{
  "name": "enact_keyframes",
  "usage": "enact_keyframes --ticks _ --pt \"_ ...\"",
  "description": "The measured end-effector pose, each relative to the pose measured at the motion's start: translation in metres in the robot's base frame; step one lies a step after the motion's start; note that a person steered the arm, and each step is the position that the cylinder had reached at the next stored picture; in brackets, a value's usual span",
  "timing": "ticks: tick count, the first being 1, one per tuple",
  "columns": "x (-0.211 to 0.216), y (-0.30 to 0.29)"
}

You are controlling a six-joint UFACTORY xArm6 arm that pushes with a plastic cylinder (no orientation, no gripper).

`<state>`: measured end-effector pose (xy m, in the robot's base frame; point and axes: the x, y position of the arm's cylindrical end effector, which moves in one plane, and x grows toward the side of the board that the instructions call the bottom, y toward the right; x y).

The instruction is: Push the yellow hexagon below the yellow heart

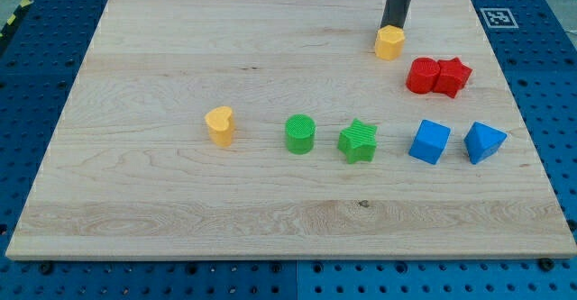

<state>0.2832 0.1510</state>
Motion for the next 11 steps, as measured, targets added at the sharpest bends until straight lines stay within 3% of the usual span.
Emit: enact_keyframes --ticks 2,6,7,9,11 --pt "-0.003 -0.010" --pt "0.039 -0.010" --pt "0.039 -0.033" --pt "0.048 -0.181" --pt "0.099 -0.308"
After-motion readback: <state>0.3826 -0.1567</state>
